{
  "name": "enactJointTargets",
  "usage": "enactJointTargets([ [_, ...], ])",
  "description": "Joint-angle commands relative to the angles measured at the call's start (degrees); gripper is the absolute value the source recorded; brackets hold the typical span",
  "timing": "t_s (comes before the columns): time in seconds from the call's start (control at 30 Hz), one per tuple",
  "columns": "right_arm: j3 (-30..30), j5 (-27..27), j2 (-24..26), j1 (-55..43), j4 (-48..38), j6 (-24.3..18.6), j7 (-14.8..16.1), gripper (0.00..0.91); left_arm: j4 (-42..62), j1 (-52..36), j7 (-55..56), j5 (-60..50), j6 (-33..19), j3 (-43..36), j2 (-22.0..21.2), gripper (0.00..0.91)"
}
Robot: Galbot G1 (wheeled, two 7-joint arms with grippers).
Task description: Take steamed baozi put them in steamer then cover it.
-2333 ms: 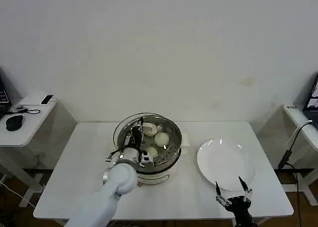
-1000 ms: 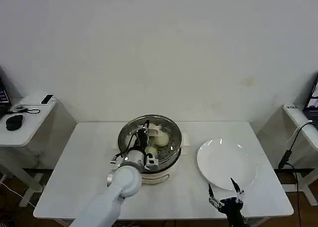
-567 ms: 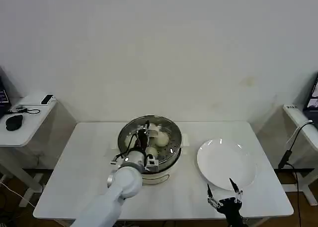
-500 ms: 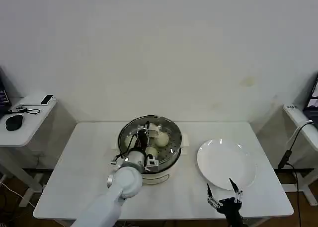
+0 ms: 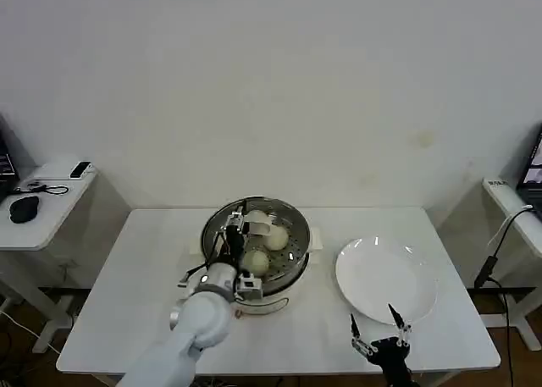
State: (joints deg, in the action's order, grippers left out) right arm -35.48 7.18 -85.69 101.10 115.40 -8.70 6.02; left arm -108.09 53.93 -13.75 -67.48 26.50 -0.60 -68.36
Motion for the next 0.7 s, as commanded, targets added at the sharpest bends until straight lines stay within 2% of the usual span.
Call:
enactJointTargets([
  [0.03,0.02,-0.09,0.27,-0.04,-0.06,0.04,-0.13,0.907,-12.38,10.84,0.77,3.91,-0.95,3.1,3.55,0.907],
  [0.23,-0.09,-0.82,1.26,0.3,-0.34,-0.15,-0.34,0.907,-19.72,19.07,4.92,7.37,-3.33,6.86,4.07,0.907],
  [0.3,-0.22,-1.55,1.84,0.48,-0.38,-0.42,-0.37,0.907,-20.39,22.7,8.63,12.56,-4.49,9.91,3.46,0.907],
  [0.37,-0.26,-3.24,3.01,0.58,-0.86,-1.0,-0.57,0.907,-19.45,25.75,14.97,23.66,-7.85,15.19,3.25,0.907],
  [0.5,-0.65,-5.18,4.9,1.02,-0.97,-2.22,-0.97,0.907,-16.91,32.0,22.07,58.79,-16.33,27.45,2.45,0.907],
  [0.57,-0.36,-6.34,5.7,1.31,-0.48,-2.7,-1.03,0.907,-16.22,35.19,23.88,73.0,-18.71,32.43,1.9,0.907],
  [0.63,0.24,-6.85,6.2,1.4,-0.21,-3.07,-1.07,0.907,-14.88,37.88,24.86,80.45,-21.65,36.69,0.8,0.907],
  [0.7,0.98,-7.17,6.47,1.42,-0.14,-3.31,-1.14,0.907,-13.41,40.07,26.26,83.1,-25.66,38.8,0.0,0.907],
])
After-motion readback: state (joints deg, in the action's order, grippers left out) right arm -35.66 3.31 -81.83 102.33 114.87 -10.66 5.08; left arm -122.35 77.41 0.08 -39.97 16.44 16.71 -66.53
